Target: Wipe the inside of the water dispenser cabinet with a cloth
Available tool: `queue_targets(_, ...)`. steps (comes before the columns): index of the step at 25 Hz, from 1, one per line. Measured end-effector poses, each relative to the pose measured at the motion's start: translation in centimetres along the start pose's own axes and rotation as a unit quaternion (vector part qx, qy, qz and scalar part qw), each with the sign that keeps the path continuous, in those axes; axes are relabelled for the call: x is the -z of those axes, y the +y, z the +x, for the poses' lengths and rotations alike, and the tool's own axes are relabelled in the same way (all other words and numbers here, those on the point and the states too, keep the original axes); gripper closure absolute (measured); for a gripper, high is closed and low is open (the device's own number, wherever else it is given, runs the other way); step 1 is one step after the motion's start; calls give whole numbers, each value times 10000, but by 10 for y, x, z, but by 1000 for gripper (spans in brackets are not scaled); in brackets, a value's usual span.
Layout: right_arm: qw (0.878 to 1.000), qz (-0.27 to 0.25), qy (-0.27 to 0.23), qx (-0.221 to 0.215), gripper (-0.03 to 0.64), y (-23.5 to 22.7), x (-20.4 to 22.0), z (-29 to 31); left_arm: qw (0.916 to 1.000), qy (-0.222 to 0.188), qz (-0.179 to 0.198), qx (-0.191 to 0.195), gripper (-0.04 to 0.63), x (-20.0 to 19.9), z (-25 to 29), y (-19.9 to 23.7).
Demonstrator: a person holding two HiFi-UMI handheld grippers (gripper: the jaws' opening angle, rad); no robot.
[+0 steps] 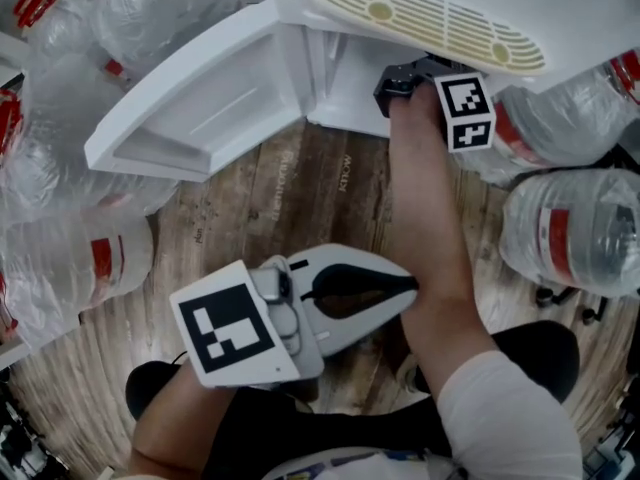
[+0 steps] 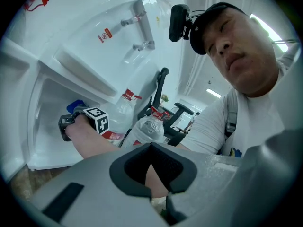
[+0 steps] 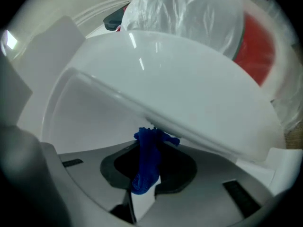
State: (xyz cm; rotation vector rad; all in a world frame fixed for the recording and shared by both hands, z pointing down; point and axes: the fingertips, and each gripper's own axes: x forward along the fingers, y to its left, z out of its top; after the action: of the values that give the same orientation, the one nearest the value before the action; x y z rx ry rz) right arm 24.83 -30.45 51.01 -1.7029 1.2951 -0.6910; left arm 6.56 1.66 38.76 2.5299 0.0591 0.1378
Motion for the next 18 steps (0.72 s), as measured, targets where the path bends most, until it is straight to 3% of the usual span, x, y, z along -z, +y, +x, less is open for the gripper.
queue_targets(11, 9975, 524, -456, -125, 550, 6, -19, -62, 9998, 87, 49, -155, 592, 2, -4, 8)
queue_targets(18, 9983, 302, -107, -486, 551, 26, 7, -64, 9994, 238, 65, -232, 592, 9, -3, 17)
